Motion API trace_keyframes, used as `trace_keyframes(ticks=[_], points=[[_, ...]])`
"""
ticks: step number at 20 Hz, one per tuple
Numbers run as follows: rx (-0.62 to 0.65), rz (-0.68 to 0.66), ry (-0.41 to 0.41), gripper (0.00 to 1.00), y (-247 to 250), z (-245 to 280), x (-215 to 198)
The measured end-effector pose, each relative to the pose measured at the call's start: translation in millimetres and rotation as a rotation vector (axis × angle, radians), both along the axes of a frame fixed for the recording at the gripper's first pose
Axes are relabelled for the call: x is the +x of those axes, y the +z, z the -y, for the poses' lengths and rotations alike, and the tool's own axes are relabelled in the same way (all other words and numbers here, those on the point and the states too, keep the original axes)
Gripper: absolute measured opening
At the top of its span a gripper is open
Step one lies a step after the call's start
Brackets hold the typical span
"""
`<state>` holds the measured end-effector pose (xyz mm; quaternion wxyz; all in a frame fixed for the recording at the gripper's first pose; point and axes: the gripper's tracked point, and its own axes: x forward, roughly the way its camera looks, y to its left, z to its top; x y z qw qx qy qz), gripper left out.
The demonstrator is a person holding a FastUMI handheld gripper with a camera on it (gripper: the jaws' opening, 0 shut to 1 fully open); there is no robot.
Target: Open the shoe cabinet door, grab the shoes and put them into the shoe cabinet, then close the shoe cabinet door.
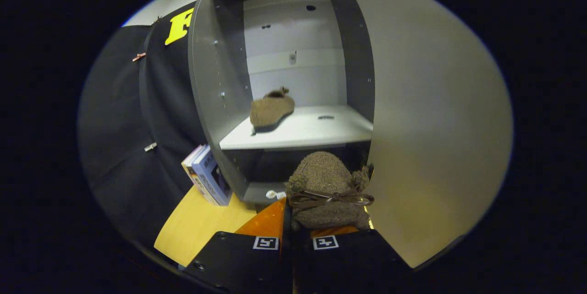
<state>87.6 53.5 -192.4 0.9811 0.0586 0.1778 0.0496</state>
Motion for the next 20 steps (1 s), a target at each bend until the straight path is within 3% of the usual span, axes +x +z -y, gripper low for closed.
trace_keyframes(ticks=[4,7,11,20], points=[[-0.014,0.054,0.016,0.12,59,-4,53],[-0.019,0.075,-0.018,0.12,82,-2,107],[-0.019,0.034,-0.018,0.12,80,-6,170],[-0.18,-0.015,-0.06,0.12,50,6,283]])
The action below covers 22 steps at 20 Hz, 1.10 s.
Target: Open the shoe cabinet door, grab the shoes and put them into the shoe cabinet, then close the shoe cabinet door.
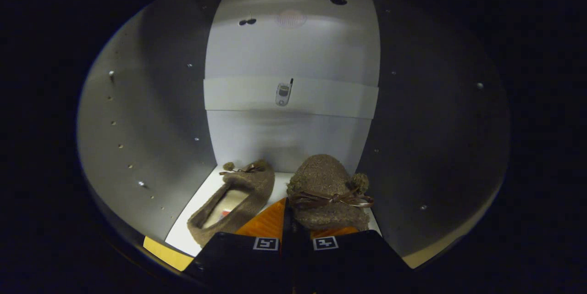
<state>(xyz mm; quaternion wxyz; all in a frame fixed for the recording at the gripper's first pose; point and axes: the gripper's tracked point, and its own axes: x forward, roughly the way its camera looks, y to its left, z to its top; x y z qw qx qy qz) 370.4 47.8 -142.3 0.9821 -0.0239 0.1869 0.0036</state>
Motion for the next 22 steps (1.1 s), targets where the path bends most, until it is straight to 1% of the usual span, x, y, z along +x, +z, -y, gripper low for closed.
trace_keyframes(ticks=[3,6,8,10,12,14,16,18,22], points=[[-0.036,-0.035,-0.016,0.12,-18,4,21],[-0.04,-0.054,-0.031,0.12,-29,5,36],[-0.033,-0.09,-0.032,0.12,-42,5,44],[-0.023,-0.133,-0.037,0.12,-56,5,48],[-0.018,-0.142,-0.05,0.12,-61,4,52],[-0.027,-0.143,-0.056,0.15,-62,4,51],[-0.014,-0.16,-0.044,0.18,-65,-1,47],[-0.017,-0.159,-0.032,0.35,-62,-3,43],[0.016,-0.148,-0.016,0.67,-48,-11,23]])
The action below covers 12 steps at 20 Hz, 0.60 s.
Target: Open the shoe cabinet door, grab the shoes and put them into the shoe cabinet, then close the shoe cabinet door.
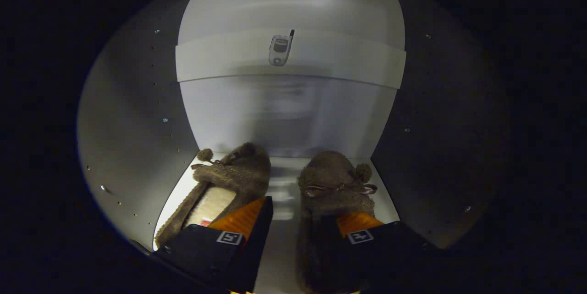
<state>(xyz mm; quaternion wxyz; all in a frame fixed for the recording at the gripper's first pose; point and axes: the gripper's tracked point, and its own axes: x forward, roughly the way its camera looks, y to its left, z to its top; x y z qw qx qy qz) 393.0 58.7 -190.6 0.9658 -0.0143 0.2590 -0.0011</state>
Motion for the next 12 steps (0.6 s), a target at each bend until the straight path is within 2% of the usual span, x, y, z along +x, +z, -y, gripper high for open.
trace_keyframes(ticks=[1,2,5,7,12], points=[[0.004,0.006,0.002,0.75,5,0,-5],[0.015,0.012,0.002,0.77,10,0,-11],[0.045,0.052,0.005,0.9,29,0,-31],[0.06,0.123,0.018,0.95,50,-2,-43],[0.052,0.292,0.058,0.96,108,-10,-92]])
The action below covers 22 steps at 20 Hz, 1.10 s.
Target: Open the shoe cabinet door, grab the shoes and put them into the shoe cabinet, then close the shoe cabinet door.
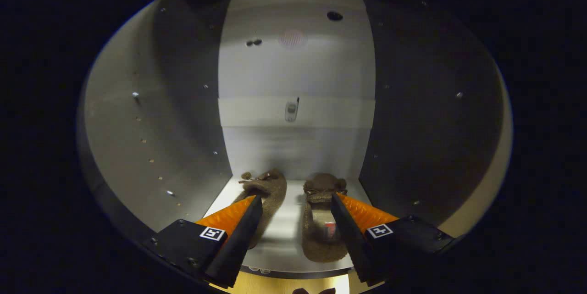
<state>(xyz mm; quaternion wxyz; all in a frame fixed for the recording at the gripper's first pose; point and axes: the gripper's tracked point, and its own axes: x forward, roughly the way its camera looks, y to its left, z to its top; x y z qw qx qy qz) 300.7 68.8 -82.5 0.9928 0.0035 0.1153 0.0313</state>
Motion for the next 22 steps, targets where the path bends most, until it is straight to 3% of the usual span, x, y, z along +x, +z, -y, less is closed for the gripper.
trace_keyframes(ticks=[7,13,22], points=[[0.062,0.179,0.082,0.97,69,-29,-122],[0.017,0.176,0.133,0.97,79,-24,-222],[0.07,0.146,0.166,0.97,80,17,-355]])
